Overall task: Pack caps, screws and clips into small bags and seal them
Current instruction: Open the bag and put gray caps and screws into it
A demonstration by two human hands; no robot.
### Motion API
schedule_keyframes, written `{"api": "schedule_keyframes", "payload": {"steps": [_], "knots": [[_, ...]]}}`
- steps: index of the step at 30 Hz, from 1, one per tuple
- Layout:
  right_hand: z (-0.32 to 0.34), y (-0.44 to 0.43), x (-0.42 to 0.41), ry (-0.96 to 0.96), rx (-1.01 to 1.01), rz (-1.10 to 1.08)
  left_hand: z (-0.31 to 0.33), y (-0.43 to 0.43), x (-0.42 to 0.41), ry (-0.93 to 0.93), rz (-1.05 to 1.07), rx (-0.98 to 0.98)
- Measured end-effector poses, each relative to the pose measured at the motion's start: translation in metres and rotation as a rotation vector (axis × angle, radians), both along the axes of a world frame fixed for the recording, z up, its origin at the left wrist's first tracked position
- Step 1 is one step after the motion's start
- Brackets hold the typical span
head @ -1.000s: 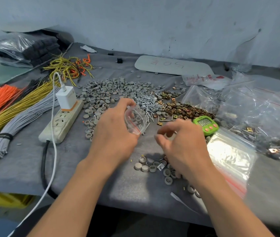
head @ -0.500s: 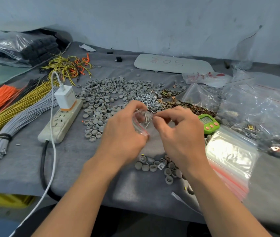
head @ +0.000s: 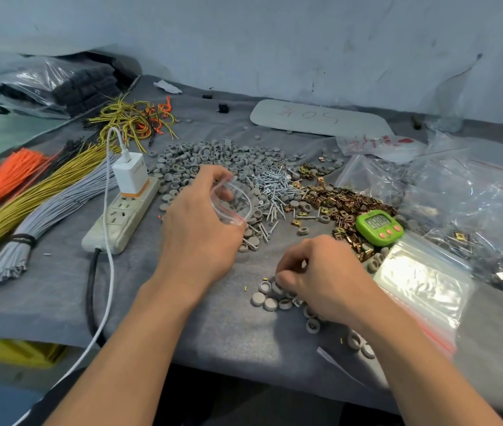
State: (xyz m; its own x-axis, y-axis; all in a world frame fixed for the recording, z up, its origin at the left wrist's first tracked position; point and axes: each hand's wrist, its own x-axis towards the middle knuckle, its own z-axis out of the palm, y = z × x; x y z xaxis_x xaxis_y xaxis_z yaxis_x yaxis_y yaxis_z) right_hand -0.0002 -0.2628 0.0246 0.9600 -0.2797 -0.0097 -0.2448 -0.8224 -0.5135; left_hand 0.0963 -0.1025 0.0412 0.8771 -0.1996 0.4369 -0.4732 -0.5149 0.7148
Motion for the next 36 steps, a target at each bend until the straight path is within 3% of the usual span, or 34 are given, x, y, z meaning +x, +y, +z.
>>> {"api": "schedule_keyframes", "payload": {"steps": [6,11,18,22,25,29,36], "knots": [[0.007,-0.004,0.0,-0.406,0.205,-0.195,-0.008,-0.006,-0.001,-0.009,-0.057,0.165],[0.011,0.004,0.004,-0.628,0.366,-0.198,-0.014,-0.012,-0.004,-0.01,-0.098,0.23],[0.014,0.019,0.011,-0.626,0.344,-0.061,-0.013,-0.021,-0.014,-0.012,-0.214,0.211],[0.011,0.006,0.019,-0.753,0.37,-0.229,-0.01,-0.015,-0.009,0.024,-0.144,0.097],[0.004,-0.014,0.033,-0.569,0.201,-0.311,-0.004,-0.006,-0.001,0.034,-0.043,-0.017],[-0.012,-0.02,0.06,-0.178,-0.029,-0.171,0.001,0.004,0.012,0.032,0.08,-0.086],[-0.015,-0.018,0.072,-0.089,-0.164,-0.036,-0.004,0.012,0.016,0.022,0.075,-0.008]]}}
